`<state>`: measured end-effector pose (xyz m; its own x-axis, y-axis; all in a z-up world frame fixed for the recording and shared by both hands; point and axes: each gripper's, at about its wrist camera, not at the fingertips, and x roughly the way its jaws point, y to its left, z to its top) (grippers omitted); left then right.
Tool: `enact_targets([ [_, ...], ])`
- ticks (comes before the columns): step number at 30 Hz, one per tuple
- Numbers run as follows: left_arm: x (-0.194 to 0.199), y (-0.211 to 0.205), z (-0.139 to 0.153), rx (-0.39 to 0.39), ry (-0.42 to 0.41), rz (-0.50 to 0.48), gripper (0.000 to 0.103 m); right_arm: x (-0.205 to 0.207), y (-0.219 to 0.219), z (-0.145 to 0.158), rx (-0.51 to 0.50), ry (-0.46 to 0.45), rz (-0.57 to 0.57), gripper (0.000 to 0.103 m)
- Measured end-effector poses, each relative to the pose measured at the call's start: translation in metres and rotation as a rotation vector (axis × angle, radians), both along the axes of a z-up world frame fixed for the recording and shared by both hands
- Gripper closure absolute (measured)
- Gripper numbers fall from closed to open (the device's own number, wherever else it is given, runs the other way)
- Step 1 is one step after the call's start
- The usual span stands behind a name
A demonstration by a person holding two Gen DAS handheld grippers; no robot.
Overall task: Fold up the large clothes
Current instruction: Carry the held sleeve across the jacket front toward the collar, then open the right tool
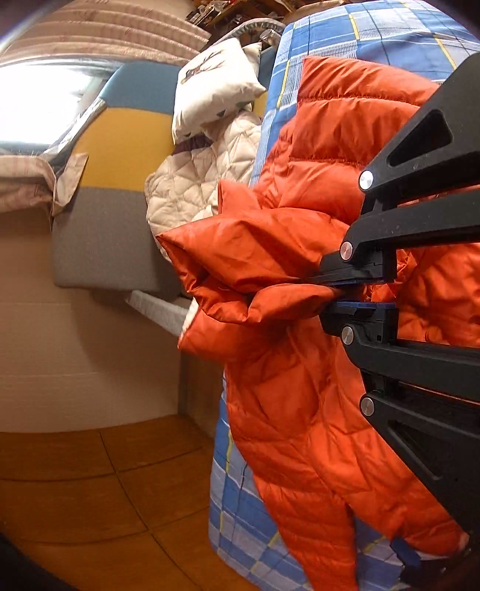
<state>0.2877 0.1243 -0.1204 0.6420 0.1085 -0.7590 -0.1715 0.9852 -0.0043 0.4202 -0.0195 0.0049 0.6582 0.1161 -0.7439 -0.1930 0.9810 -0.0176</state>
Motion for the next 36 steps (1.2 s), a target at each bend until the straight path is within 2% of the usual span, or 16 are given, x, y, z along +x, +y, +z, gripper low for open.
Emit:
enact_targets([
  [7,-0.002,0.023,-0.003,-0.055,0.010,0.041,0.002,-0.007,0.059,-0.027,-0.009,0.071,0.130,0.097],
  [13,0.001,0.029,-0.007,-0.078,0.014,0.060,0.002,-0.001,0.070,-0.043,0.024,0.137,0.135,0.095],
  [17,-0.001,0.026,-0.004,-0.072,0.000,0.051,0.002,0.001,0.063,-0.040,0.109,0.176,0.120,0.092],
  [19,-0.001,0.024,-0.002,-0.071,-0.007,0.054,0.002,0.001,0.058,-0.038,0.161,0.203,0.131,0.074],
  [20,-0.002,0.024,-0.002,-0.070,-0.008,0.056,0.002,0.000,0.056,-0.036,0.187,0.208,0.138,0.057],
  [21,-0.002,0.023,-0.001,-0.071,-0.007,0.058,0.002,-0.003,0.053,-0.033,0.220,0.201,0.146,0.022],
  [22,-0.003,0.022,-0.001,-0.071,-0.009,0.060,0.002,-0.008,0.052,-0.029,0.239,0.178,0.150,0.019],
  [27,-0.011,0.022,0.005,-0.064,-0.028,0.064,0.002,-0.020,0.053,-0.014,0.246,0.140,0.159,0.020],
  [28,-0.014,0.022,0.006,-0.066,-0.031,0.064,0.002,-0.022,0.047,-0.012,0.273,0.134,0.142,0.022],
  [30,-0.019,0.024,0.005,-0.069,-0.030,0.067,0.002,-0.025,0.031,-0.011,0.304,0.125,0.092,0.031],
  [34,-0.029,0.028,0.004,-0.081,-0.034,0.076,0.002,-0.018,0.010,-0.023,0.232,0.132,-0.026,0.051],
  [36,-0.033,0.031,0.000,-0.093,-0.030,0.083,0.002,-0.010,0.009,-0.031,0.208,0.148,-0.060,0.051],
])
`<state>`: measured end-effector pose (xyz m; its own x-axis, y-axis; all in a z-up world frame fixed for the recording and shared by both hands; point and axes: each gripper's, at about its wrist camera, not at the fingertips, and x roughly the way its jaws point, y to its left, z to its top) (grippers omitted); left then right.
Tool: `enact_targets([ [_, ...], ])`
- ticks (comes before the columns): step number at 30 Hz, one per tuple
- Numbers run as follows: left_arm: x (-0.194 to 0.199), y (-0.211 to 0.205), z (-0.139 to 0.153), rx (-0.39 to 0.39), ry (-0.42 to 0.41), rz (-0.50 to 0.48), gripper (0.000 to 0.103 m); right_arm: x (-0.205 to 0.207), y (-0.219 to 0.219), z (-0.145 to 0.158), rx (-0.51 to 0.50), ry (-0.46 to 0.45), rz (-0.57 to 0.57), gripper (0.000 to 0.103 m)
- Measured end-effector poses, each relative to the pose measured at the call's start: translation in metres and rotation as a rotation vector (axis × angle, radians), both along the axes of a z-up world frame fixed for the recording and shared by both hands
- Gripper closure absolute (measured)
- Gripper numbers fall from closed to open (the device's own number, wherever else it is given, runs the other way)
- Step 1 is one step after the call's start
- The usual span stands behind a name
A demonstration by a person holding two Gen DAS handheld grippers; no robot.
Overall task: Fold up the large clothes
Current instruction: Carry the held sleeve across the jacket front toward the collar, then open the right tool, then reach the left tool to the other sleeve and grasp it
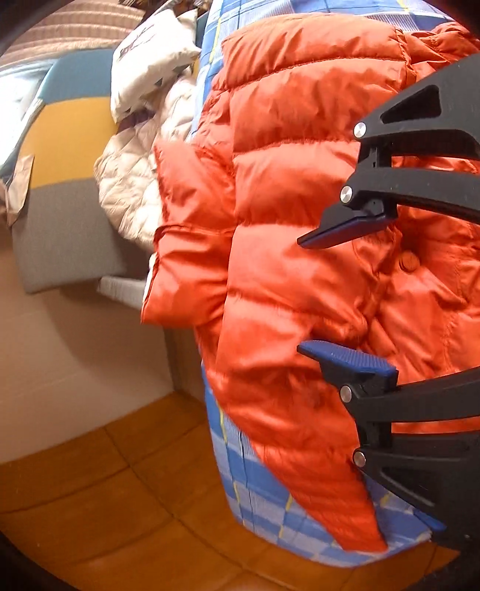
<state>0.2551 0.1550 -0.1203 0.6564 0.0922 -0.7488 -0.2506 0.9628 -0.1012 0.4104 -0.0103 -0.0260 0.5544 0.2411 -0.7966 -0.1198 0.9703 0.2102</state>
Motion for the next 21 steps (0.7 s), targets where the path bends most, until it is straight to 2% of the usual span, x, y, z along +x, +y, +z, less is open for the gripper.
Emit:
enact_targets([
  [4,-0.002,0.004,-0.008,-0.020,0.014,0.007,0.002,0.013,0.015,-0.015,-0.015,0.027,0.005,0.051],
  [7,-0.004,0.005,-0.013,-0.025,0.023,0.004,0.002,0.024,0.034,-0.026,-0.029,0.041,0.056,0.051],
  [13,-0.005,0.004,0.001,-0.009,-0.028,-0.014,0.002,0.021,0.051,-0.041,0.013,0.071,0.168,0.051],
  [18,0.028,0.003,0.027,0.001,-0.070,-0.074,0.002,0.009,0.014,-0.029,0.105,0.053,0.093,0.051],
  [21,0.057,-0.003,0.035,-0.014,-0.077,-0.119,0.003,0.003,-0.010,-0.023,0.076,0.031,0.026,0.051],
])
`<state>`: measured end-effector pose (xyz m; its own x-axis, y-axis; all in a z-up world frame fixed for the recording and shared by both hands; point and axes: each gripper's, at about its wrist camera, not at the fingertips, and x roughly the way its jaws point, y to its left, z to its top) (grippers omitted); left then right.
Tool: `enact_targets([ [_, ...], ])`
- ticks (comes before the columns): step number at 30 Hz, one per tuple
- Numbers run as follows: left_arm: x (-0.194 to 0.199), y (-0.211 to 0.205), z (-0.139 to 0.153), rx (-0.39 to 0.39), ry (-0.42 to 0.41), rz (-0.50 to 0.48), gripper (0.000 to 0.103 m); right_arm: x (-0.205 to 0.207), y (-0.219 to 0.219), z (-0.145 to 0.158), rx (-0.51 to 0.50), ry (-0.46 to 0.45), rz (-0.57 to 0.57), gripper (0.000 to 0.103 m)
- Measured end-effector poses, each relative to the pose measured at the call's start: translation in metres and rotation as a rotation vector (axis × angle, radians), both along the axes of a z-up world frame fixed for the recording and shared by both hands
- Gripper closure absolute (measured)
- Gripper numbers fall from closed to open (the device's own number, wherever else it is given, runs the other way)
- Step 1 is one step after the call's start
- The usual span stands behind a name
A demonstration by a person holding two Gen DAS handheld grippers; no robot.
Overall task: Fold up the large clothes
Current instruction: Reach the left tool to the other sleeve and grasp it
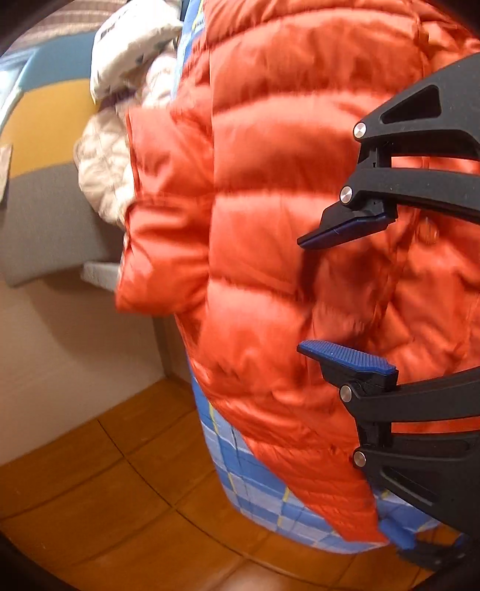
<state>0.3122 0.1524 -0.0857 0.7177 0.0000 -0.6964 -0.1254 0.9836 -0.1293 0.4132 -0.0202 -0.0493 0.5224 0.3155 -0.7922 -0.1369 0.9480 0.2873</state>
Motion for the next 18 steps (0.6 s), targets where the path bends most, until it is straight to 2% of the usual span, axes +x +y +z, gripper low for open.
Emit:
enact_targets([
  [3,0.029,-0.010,0.002,-0.008,0.004,-0.043,0.004,-0.001,-0.026,0.003,-0.044,-0.005,-0.069,0.051],
  [6,0.054,-0.016,-0.002,-0.061,0.026,-0.078,0.017,-0.002,-0.049,0.009,-0.094,-0.021,-0.124,0.051],
  [8,0.072,-0.020,-0.007,-0.079,0.051,-0.084,0.019,-0.004,-0.064,0.012,-0.124,-0.034,-0.162,0.051],
  [10,0.083,-0.025,-0.012,-0.116,0.067,-0.104,0.028,-0.005,-0.081,0.014,-0.131,-0.028,-0.199,0.051],
  [14,0.106,-0.033,-0.021,-0.135,0.098,-0.105,0.029,-0.006,-0.110,0.015,-0.159,-0.025,-0.275,0.051],
  [17,0.119,-0.037,-0.028,-0.146,0.132,-0.106,0.039,-0.007,-0.128,0.015,-0.164,-0.026,-0.324,0.051],
  [18,0.122,-0.038,-0.030,-0.151,0.137,-0.109,0.050,-0.006,-0.134,0.014,-0.163,-0.025,-0.332,0.051],
])
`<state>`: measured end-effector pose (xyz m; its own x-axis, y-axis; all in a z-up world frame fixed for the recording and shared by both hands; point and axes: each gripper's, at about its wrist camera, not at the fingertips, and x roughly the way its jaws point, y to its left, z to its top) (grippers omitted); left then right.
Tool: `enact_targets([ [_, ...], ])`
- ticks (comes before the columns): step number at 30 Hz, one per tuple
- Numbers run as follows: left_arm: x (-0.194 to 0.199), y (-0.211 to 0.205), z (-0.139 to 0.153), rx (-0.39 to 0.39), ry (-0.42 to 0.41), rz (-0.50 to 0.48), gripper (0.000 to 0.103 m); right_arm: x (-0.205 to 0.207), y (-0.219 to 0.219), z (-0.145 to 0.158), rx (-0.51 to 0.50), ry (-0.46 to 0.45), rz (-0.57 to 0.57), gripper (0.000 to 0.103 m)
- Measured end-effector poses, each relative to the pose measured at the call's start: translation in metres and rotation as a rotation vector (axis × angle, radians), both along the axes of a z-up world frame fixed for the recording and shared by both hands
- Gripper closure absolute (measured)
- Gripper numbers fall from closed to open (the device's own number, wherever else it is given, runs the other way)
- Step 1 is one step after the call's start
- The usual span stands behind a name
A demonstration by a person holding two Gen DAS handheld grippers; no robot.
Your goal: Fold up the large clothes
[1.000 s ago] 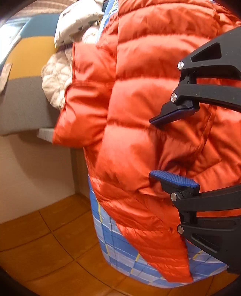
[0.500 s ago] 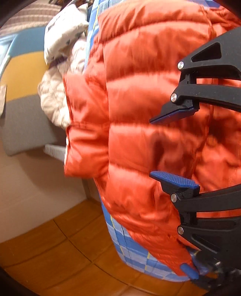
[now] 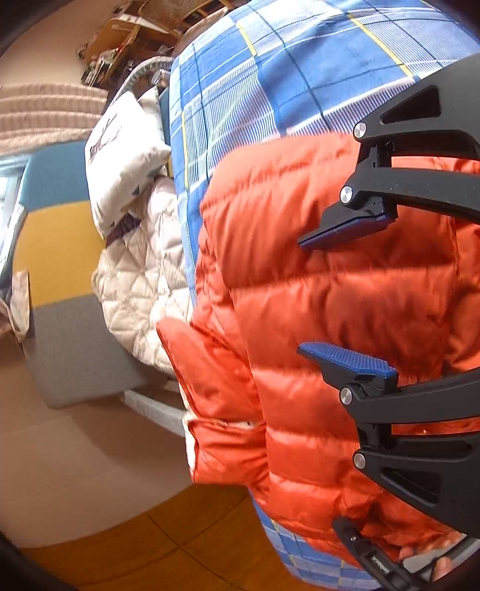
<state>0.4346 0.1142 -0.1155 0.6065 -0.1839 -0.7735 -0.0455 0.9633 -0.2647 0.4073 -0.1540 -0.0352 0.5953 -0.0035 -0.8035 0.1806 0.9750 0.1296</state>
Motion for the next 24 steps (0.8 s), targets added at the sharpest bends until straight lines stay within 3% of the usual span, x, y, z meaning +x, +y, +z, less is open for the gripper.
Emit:
enact_targets([
  [2,0.006,-0.005,-0.003,-0.003,0.015,-0.027,0.073,-0.001,-0.009,-0.001,-0.013,0.003,-0.020,0.051],
  [3,0.007,-0.008,-0.003,-0.003,0.010,-0.039,0.090,0.000,-0.012,-0.002,-0.008,0.004,-0.025,0.051],
  [4,0.005,-0.009,-0.001,0.001,-0.002,-0.040,0.096,0.000,-0.015,-0.002,-0.005,0.006,-0.028,0.051],
  [12,-0.033,0.010,0.012,-0.019,-0.079,0.039,0.100,0.003,-0.018,-0.014,0.014,0.006,-0.014,0.051],
  [24,-0.040,0.017,-0.029,0.041,-0.008,0.075,0.100,0.023,0.017,-0.064,-0.083,0.048,0.052,0.047],
])
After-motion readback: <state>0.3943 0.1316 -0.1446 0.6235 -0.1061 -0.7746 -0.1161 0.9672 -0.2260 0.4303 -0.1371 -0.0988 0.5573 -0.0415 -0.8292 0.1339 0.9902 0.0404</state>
